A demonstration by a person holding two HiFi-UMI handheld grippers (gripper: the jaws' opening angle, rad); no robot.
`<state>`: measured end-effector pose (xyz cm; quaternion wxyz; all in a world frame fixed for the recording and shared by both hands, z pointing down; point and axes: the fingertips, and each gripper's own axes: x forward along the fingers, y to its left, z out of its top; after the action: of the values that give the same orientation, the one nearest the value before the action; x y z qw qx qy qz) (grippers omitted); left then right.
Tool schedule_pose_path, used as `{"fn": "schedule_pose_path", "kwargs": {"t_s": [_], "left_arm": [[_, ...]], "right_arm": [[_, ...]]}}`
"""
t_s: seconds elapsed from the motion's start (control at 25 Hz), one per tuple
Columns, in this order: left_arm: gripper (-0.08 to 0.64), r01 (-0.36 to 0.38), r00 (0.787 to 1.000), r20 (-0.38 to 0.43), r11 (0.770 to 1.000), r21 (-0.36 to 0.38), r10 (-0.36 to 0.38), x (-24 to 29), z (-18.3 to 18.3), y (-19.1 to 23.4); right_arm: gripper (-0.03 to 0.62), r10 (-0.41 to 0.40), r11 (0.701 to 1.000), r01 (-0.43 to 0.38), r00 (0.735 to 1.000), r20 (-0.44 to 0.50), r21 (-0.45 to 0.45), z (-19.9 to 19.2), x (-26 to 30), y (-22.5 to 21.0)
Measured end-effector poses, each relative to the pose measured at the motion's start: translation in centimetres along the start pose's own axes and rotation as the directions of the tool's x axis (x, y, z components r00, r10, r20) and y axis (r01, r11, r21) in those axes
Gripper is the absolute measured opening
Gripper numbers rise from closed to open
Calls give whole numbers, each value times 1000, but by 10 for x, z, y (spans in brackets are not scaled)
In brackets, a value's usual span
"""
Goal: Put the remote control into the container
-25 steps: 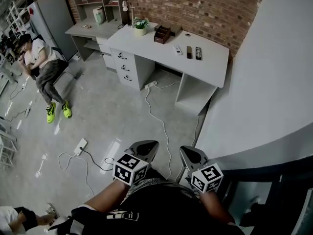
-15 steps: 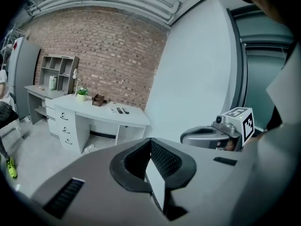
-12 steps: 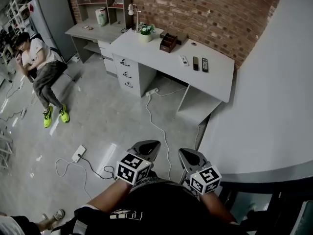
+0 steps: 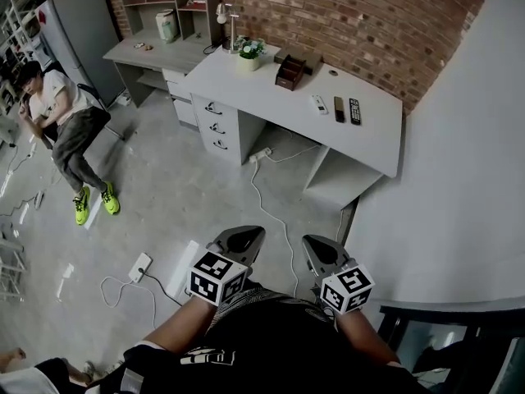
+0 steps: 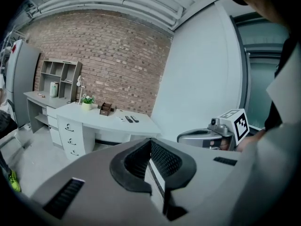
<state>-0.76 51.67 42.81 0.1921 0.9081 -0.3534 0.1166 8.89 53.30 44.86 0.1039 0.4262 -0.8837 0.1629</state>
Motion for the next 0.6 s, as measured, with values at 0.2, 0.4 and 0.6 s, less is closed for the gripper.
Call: {"fn": "schedule_pose_path", "kwargs": {"t_s": [0.2, 0.4, 0.6], "left_arm": [[5, -23, 1000, -12, 1000, 6, 23, -4, -4, 29], [5, -48, 998, -44, 998, -37, 46, -14, -23, 47], [5, -87, 996, -37, 993, -76, 84, -20, -28, 63]], "right_arm": [[9, -2, 1000, 2, 1000, -19, 31, -3, 27, 10], [9, 1, 999, 1, 999, -50, 52, -1, 41, 12], [9, 40, 998, -35, 996, -82, 61, -8, 59, 17]]}}
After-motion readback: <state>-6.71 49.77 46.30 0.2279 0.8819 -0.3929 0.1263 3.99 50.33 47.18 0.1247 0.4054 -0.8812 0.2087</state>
